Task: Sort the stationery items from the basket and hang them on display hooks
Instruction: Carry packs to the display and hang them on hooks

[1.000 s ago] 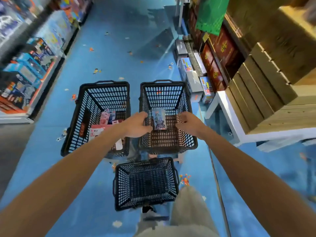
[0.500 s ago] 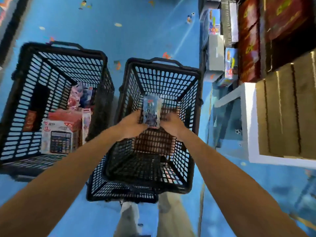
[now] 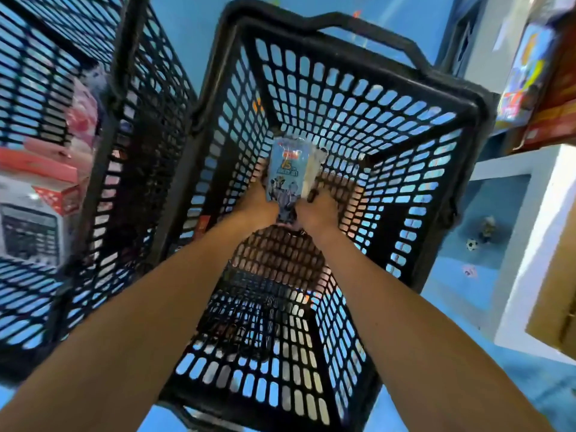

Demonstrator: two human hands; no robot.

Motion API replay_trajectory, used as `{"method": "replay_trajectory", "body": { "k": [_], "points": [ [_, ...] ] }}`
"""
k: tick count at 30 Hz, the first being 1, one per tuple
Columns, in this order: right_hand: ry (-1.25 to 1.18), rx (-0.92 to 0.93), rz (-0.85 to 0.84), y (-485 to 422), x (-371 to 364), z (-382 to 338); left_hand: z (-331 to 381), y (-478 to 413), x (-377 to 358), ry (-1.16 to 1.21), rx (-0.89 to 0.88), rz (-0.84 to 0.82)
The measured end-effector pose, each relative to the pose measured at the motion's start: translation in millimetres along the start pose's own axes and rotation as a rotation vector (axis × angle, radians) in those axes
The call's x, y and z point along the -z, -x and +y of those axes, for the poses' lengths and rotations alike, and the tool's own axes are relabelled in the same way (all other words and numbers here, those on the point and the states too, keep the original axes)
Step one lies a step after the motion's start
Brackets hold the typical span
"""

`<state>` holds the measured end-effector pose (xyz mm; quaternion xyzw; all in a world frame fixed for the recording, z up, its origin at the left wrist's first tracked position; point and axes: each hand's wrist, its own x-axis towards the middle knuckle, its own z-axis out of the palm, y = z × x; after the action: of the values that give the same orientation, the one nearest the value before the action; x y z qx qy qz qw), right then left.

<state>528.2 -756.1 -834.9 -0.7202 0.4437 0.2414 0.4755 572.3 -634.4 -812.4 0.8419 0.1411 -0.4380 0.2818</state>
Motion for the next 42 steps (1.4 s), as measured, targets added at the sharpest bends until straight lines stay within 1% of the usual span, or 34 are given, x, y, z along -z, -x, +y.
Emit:
{"method": "replay_trajectory", "body": {
  "k": [4,7,9,12,15,17,22,26,28,31,36,42],
  "points": [
    [0.005,0.007,0.018,-5.3,-4.1,0.1,0.6,-10.2,-9.5,-0.015,0.012,0.070],
    [-0.015,0.009,0.003,-2.8,-7.9,-1.3,-1.0,-10.3,-15.7,-0.065,-0.004,0.061],
    [-0.030,-0.005,0.005,-2.2,-8.9,0.2,-4.5,-9.9,-19.0,-0.042,-0.003,0.049],
    [-0.067,-0.029,0.006,-0.8,-8.9,3.1,-8.1,-5.9,-19.8,0.072,0.031,0.029],
    [-0.092,-0.067,-0.008,2.9,-6.7,5.1,-10.3,1.7,-19.1,0.239,0.001,-0.041],
    [-0.088,-0.086,0.018,8.5,-2.6,3.8,-10.4,9.9,-16.4,0.319,0.014,-0.074],
    [-0.179,-0.076,0.014,37.6,12.5,0.5,-9.7,38.7,-7.1,0.355,0.029,-0.038],
    [-0.297,-0.050,-0.084,71.2,27.9,-4.0,-4.9,72.8,7.4,0.553,0.021,-0.127],
    [-0.366,-0.038,-0.138,93.1,38.1,-8.1,-6.6,90.5,18.2,0.604,0.005,-0.161],
    [-0.388,0.050,-0.198,128.5,46.2,-10.9,-16.4,122.4,34.2,0.651,-0.025,-0.199],
    [-0.325,0.220,-0.241,193.8,37.2,-10.3,-50.0,185.7,54.8,0.715,-0.060,-0.180],
    [-0.198,0.405,-0.291,282.5,8.6,1.2,-121.4,276.3,70.8,0.862,-0.093,-0.063]
  ]
}}
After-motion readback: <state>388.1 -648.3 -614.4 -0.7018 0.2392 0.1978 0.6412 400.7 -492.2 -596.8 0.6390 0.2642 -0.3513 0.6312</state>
